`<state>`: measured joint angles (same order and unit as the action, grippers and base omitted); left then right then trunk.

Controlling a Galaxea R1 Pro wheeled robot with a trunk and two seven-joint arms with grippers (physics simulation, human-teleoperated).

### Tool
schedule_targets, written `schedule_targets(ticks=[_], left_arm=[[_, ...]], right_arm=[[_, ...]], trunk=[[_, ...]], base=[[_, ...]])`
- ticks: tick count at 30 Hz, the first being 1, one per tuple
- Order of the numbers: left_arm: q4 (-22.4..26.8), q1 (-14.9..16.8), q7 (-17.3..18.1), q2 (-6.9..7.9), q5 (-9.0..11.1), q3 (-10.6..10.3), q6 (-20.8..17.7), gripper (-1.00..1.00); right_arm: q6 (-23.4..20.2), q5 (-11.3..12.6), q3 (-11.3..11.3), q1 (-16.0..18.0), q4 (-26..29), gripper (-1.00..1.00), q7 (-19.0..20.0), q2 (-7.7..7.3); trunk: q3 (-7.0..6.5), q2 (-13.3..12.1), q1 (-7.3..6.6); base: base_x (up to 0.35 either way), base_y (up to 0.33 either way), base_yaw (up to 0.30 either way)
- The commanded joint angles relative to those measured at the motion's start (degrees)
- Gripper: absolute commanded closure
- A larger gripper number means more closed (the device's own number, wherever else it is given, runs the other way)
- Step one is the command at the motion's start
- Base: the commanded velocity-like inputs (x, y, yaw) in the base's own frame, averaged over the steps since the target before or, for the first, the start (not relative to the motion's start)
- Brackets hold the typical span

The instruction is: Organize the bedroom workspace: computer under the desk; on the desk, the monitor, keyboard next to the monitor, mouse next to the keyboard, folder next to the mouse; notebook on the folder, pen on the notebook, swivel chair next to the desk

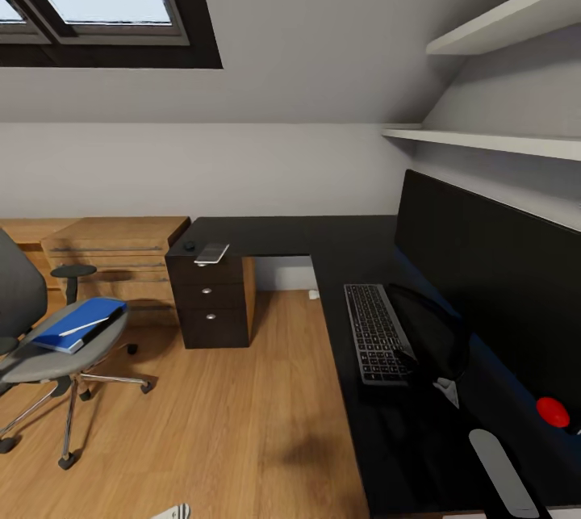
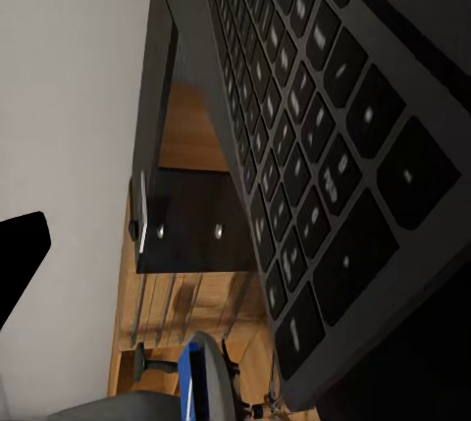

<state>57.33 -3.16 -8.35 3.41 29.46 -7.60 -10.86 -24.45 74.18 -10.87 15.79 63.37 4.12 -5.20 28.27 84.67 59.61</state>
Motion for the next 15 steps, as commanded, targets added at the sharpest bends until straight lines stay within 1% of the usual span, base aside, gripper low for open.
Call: schedule_targets(ticks=[1, 4, 8, 15], left_arm=[[0.15, -0.01, -0.52, 0.08, 0.59, -0.23, -0.15, -1.0], [0.15, -0.01, -0.48, 0.08, 0.56, -0.23, -0.13, -1.0], [0.15, 0.01, -0.44, 0.09, 0.48, -0.23, -0.12, -1.0], [0.15, 0.0, -0.52, 0.1, 0.51, -0.16, -0.12, -1.0]], right_arm=[[-0.33, 0.17, -0.12, 0.03, 0.0, -1.0, 0.1, 0.01], [-0.33, 0.17, -0.12, 0.03, 0.0, -1.0, 0.1, 0.0], [-0.33, 0.17, -0.12, 0.03, 0.0, -1.0, 0.1, -0.04], [-0.33, 0.1, -0.12, 0.03, 0.0, -1.0, 0.16, -0.02]], trunk=[[0.05, 0.03, 0.0], [0.05, 0.03, 0.0], [0.05, 0.03, 0.0], [0.05, 0.03, 0.0]], base=[[0.0, 0.0, 0.0], [0.0, -0.023, 0.0], [0.0, -0.114, 0.0], [0.0, -0.015, 0.0]])
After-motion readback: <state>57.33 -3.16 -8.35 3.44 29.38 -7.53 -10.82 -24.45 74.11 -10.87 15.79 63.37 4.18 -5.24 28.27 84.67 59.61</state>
